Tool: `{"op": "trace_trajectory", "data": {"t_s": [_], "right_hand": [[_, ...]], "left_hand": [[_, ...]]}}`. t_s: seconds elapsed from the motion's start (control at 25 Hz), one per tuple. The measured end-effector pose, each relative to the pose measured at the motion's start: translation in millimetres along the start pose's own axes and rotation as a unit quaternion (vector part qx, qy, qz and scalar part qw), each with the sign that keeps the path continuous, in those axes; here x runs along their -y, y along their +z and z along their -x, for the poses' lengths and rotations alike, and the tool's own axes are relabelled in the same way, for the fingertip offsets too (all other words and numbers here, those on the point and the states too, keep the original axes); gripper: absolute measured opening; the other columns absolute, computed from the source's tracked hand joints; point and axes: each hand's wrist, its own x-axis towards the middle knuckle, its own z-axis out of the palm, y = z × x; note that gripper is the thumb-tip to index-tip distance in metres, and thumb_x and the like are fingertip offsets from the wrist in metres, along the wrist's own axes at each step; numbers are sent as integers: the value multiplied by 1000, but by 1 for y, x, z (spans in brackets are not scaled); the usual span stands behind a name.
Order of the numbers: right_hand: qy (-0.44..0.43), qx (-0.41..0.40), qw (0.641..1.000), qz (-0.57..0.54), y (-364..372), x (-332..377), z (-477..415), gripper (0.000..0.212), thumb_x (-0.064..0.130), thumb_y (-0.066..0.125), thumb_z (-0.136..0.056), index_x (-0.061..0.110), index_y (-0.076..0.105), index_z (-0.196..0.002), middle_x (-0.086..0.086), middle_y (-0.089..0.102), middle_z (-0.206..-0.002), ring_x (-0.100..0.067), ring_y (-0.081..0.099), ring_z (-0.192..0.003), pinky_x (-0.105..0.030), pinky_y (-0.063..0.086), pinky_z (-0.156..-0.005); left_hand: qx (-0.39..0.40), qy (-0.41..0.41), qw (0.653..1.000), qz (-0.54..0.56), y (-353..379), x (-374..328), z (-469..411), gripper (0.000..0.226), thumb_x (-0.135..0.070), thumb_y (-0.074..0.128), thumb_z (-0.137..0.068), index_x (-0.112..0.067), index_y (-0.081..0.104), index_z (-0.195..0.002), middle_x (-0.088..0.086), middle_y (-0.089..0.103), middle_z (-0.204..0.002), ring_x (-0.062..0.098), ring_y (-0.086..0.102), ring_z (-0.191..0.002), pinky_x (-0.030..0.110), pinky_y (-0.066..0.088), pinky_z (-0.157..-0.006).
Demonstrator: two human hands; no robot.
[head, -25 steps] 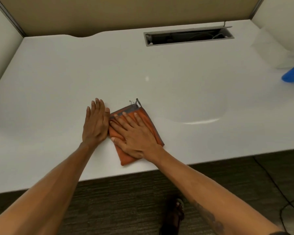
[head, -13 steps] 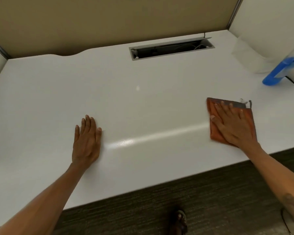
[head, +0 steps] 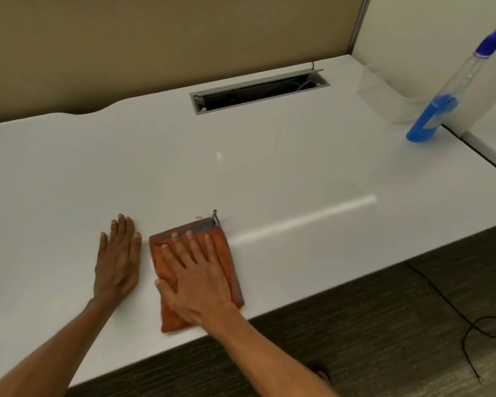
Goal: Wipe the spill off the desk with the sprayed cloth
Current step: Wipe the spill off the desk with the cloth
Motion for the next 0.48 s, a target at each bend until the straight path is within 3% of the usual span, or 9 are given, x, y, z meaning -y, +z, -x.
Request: {"op": "trace_trajectory", "data": {"t_s": [0.16,0.32,0.48], "right_hand": [[10,-15,1000,26,-26,-75,19,65,58,23,-98,29,23,-156,1,19,-166,-23,7,-154,-54,-1,-123],[117,-43,986,113,-81,-220,55,63,54,24,-97,28,32,-153,-1,37,-159,-28,29,-148,-53,19,-120],[226,-11,958,176,-124,-347,81,77,55,-3,-93,19,18,-158,-11,27,-163,-35,25,-149,-55,20,-119]], "left_hand": [[6,-2,1000,-16,-1,-5,4,55,-35,19,-109,-14,9,-158,0,3,-167,7,-2,-152,34,-5,-126],[16,-5,999,-44,0,-10,7,58,-38,18,-107,-14,6,-159,-1,-1,-167,6,-6,-153,33,-8,-126],[11,-15,999,-49,1,-15,7,59,-38,20,-106,-15,6,-159,-2,-2,-168,4,-7,-152,30,-7,-126]]}}
